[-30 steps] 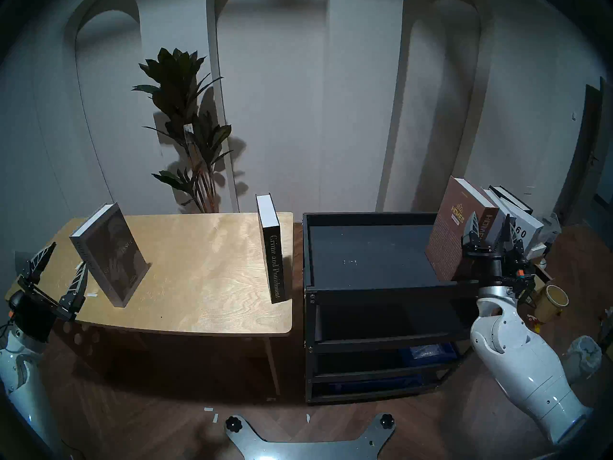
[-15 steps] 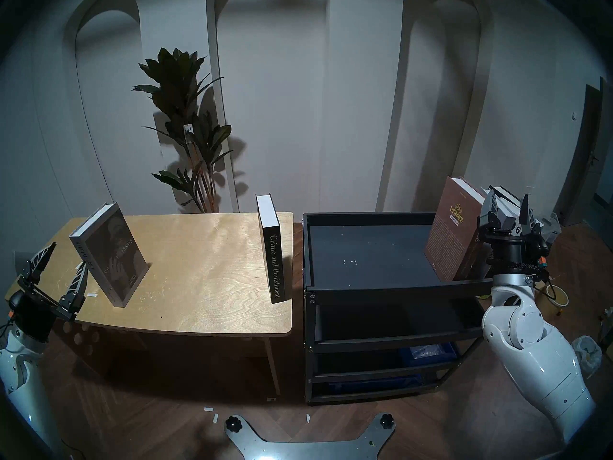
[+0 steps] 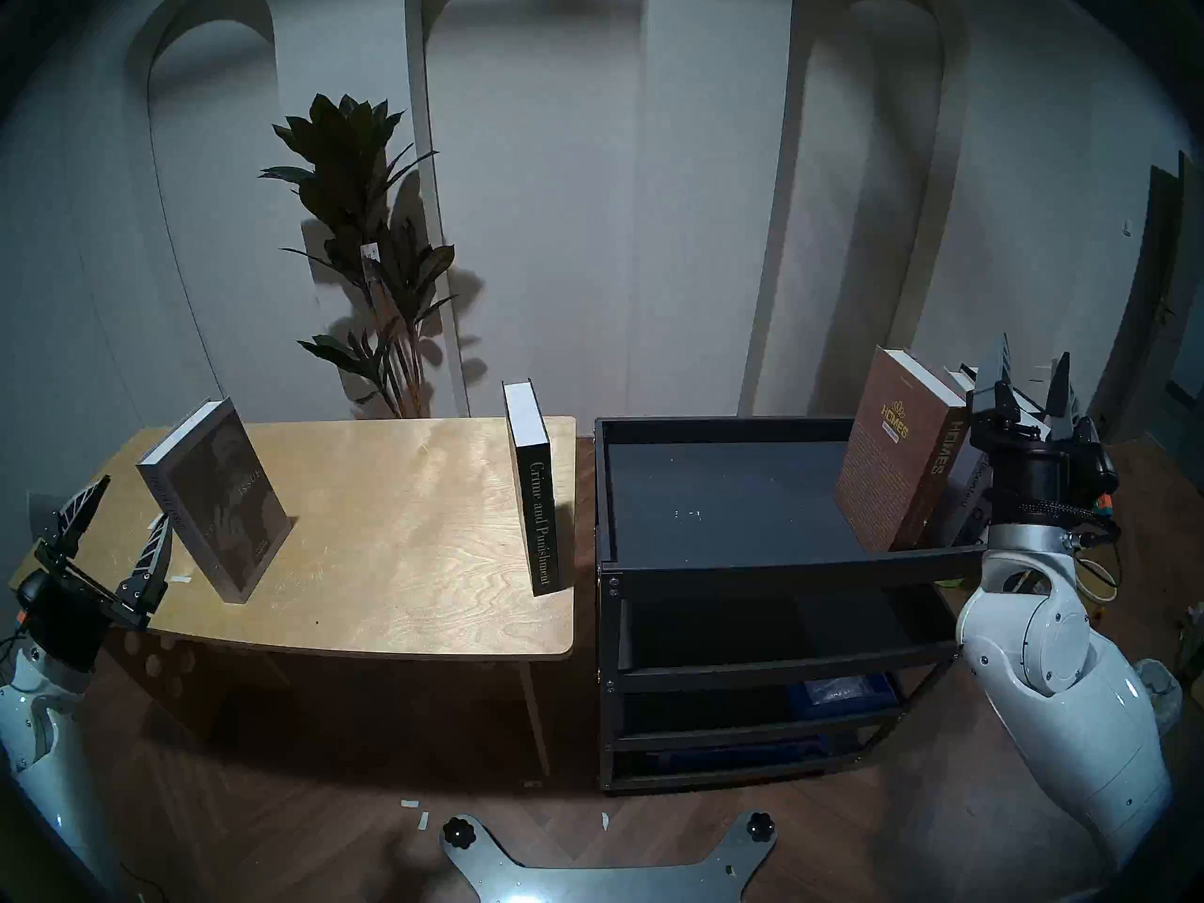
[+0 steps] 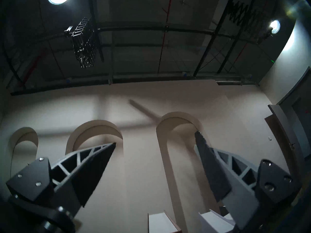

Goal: Move the books from the display table onto the shelf, standing them upright with spines facing out and tallest at one end

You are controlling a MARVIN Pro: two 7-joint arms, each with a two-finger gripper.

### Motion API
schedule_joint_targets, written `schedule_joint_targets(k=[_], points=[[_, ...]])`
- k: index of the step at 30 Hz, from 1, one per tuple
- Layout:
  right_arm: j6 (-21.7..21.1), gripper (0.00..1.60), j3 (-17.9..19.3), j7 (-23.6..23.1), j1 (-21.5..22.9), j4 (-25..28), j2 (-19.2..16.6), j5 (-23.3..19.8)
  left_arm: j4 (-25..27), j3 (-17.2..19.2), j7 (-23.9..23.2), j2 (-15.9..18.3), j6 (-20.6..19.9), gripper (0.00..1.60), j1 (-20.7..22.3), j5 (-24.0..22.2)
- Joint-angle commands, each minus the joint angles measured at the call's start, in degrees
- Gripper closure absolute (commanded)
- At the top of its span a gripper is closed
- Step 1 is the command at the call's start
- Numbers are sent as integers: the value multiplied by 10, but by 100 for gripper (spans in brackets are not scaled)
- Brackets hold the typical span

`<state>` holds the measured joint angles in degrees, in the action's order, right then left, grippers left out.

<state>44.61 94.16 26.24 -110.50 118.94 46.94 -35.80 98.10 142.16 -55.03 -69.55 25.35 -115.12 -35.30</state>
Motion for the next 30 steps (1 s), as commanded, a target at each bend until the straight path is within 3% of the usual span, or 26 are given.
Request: schedule_joint_targets(k=[1, 6, 12, 16, 19, 20, 30], points=[[16, 0, -39, 11, -37, 67, 40, 9, 4, 2, 0, 3, 1, 0, 2, -1], [0, 0, -110, 24, -70, 117, 62, 18, 4, 2, 0, 3, 1, 0, 2, -1], [-21, 0, -164, 31, -80, 142, 73, 29, 3, 2, 0, 3, 1, 0, 2, -1], [-71, 0, -218, 42, -93, 185, 78, 50, 3, 2, 0, 3, 1, 0, 3, -1], [-95, 0, -236, 51, -99, 200, 82, 58, 3, 2, 0, 3, 1, 0, 3, -1], [-121, 0, -253, 59, -102, 208, 84, 70, 3, 2, 0, 3, 1, 0, 3, -1], [-221, 0, -308, 83, -78, 211, 75, 117, 3, 2, -1, 3, 1, 0, 3, -1]])
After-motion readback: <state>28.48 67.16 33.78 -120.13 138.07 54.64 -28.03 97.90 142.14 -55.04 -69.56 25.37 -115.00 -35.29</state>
